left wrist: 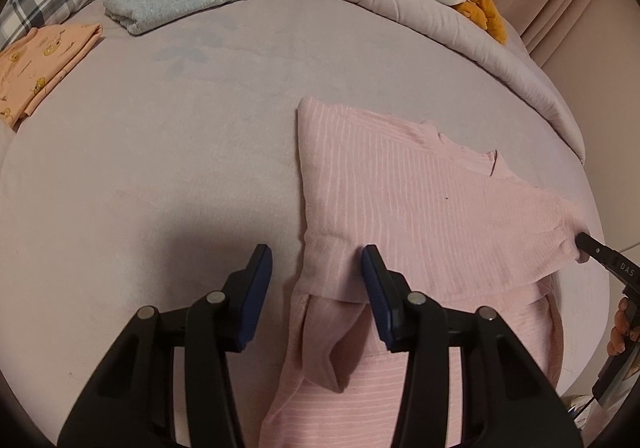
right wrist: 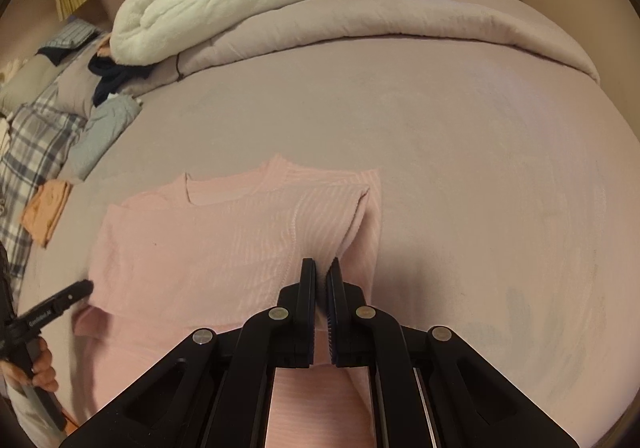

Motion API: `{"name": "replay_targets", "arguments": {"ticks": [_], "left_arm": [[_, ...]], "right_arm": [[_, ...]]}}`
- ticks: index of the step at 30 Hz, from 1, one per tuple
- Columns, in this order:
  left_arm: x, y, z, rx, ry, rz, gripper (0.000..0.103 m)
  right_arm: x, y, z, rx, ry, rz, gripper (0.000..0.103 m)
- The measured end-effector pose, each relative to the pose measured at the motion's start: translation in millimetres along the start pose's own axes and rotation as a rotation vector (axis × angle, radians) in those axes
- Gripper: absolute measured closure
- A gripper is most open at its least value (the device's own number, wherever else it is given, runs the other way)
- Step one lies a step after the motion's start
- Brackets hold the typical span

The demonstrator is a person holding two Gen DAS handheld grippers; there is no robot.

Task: Fold small clothes
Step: 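Fold the held side inward over the shirt body with the right gripper, then press the folded side flat and open the right gripper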

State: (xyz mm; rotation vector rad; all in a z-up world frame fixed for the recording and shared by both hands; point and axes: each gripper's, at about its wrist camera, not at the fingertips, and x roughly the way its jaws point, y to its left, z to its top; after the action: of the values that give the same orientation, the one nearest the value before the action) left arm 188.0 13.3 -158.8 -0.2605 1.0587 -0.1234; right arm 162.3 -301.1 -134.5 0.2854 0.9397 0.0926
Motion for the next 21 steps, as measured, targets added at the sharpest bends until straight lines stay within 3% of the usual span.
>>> {"name": "replay_targets", "arguments": {"ticks": [8,21], "left_arm": [[14.4,-1.2,-5.2,0.036,0.025,0.071,0.055],[23.0,2.4,-8.8,0.025,0.039,0.077,0.052]], "right_arm": [[21.5,-7.2,-7.5,0.023,0.061,-0.019,0.097],[33.1,-14.2,-15.7,0.054,0.099,-0.019,0.097]]}}
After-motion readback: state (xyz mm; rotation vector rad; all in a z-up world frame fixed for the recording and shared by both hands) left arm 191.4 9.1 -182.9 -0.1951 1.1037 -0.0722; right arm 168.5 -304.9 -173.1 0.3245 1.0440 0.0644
